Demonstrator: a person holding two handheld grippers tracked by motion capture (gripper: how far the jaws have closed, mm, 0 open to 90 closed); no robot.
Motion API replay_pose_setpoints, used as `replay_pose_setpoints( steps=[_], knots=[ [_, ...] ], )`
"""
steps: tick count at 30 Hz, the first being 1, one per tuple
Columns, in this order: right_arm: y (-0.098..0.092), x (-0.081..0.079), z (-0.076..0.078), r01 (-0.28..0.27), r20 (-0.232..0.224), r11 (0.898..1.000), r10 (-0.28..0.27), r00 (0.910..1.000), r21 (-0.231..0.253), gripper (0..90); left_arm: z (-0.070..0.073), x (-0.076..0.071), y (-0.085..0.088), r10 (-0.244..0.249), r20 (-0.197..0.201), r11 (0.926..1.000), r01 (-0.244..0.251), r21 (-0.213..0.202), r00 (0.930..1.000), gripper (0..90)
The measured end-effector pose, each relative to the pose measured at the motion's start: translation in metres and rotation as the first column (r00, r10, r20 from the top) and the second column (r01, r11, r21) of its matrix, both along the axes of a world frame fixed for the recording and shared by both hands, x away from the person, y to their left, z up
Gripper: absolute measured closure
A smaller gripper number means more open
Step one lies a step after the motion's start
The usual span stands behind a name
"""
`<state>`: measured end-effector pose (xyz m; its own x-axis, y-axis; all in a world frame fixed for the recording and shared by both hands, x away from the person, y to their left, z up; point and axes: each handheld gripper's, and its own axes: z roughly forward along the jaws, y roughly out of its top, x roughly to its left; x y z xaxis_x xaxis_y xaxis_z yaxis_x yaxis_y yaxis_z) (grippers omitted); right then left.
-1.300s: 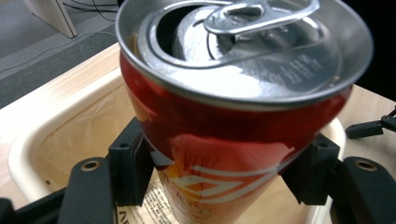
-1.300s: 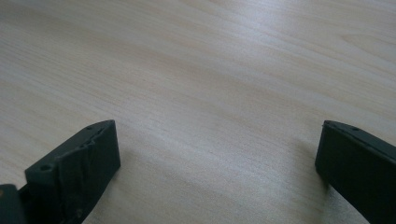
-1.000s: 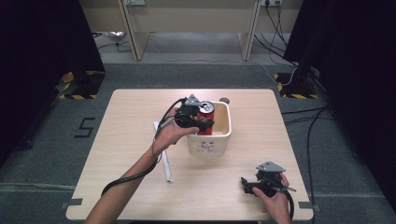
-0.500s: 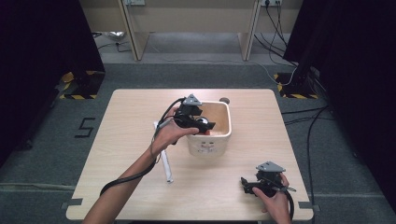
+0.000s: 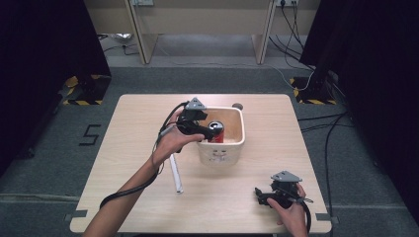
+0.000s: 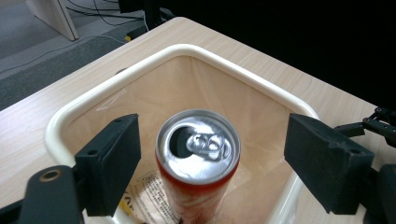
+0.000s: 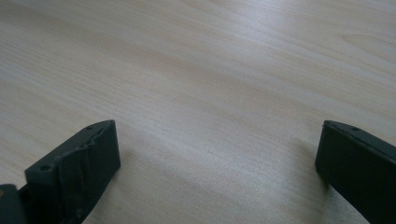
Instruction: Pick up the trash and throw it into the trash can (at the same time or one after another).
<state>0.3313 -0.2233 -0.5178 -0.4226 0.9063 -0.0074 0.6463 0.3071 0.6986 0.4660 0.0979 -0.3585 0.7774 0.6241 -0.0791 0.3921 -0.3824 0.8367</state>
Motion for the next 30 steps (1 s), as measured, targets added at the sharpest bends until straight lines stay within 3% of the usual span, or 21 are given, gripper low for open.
replay_pose_setpoints(
  steps=[24,30],
  knots=[
    [0.0,0.0,0.0,0.0,0.003,1.0,0.0,1.0,-0.002,0.2,0.01,-0.017,0.052,0.076,0.012,0.9961,-0.075,-0.045,0.997,19.1],
    [0.0,0.0,0.0,-0.001,0.002,1.0,0.001,1.0,-0.003,0.2,0.004,-0.02,0.064,0.098,0.005,0.9941,-0.098,-0.047,0.9951,19.6]
  ],
)
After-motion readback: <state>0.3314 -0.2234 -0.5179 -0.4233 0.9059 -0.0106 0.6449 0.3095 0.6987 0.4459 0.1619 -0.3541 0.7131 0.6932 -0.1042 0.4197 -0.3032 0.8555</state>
